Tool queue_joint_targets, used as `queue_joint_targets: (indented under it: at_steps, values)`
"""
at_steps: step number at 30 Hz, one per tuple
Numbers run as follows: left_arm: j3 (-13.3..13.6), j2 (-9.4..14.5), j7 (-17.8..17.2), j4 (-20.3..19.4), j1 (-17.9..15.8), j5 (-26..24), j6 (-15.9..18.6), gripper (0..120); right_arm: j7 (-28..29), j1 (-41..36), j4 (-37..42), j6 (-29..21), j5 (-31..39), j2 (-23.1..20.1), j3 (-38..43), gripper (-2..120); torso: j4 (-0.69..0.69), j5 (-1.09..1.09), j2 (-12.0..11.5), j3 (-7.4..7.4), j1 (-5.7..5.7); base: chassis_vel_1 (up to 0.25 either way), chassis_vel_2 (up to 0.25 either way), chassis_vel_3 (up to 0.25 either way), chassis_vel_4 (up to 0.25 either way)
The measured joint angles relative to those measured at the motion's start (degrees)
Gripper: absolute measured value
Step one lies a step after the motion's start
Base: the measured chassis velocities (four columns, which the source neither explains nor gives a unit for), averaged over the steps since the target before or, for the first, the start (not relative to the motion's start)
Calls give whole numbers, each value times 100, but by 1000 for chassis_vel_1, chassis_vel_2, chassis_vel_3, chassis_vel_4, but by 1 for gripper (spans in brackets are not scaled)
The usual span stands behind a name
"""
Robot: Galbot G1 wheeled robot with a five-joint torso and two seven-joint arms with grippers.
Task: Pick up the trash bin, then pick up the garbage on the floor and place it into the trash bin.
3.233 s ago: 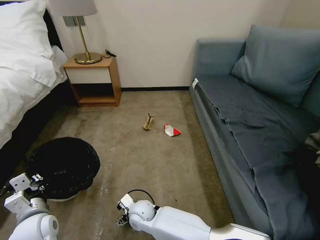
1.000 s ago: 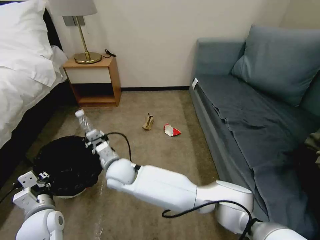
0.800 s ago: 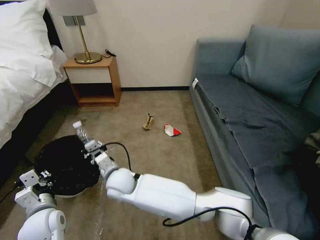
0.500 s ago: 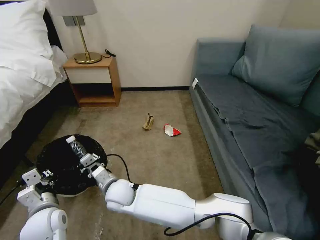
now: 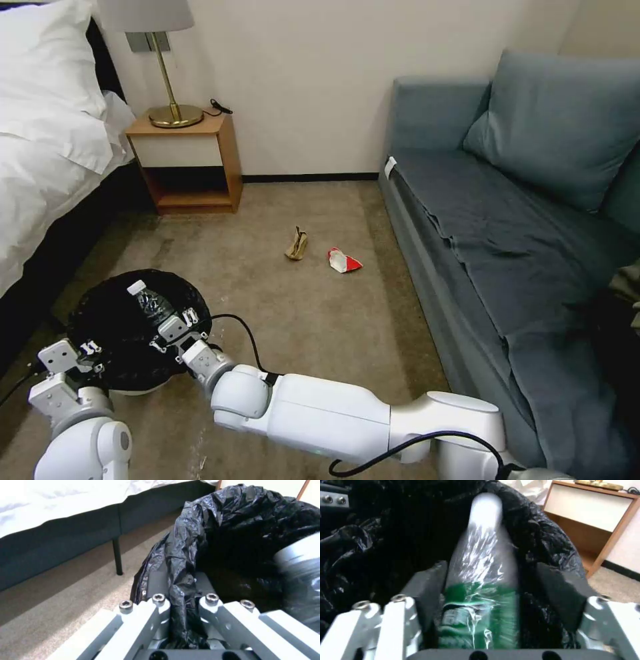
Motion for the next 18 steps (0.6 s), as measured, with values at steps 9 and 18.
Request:
queue_joint_targets:
  at_steps: [9, 18]
  values:
    - [0, 0, -4, 33, -31, 7, 2, 5, 39, 37, 96, -3, 11, -1, 238, 99, 0, 0, 0, 0, 0, 0, 0, 0, 0]
    - [-69, 0, 61, 176, -106, -34, 12, 5, 436, 288, 680, -272, -5, -1, 1580, 100, 0, 1, 0, 0, 0, 0, 0, 0, 0]
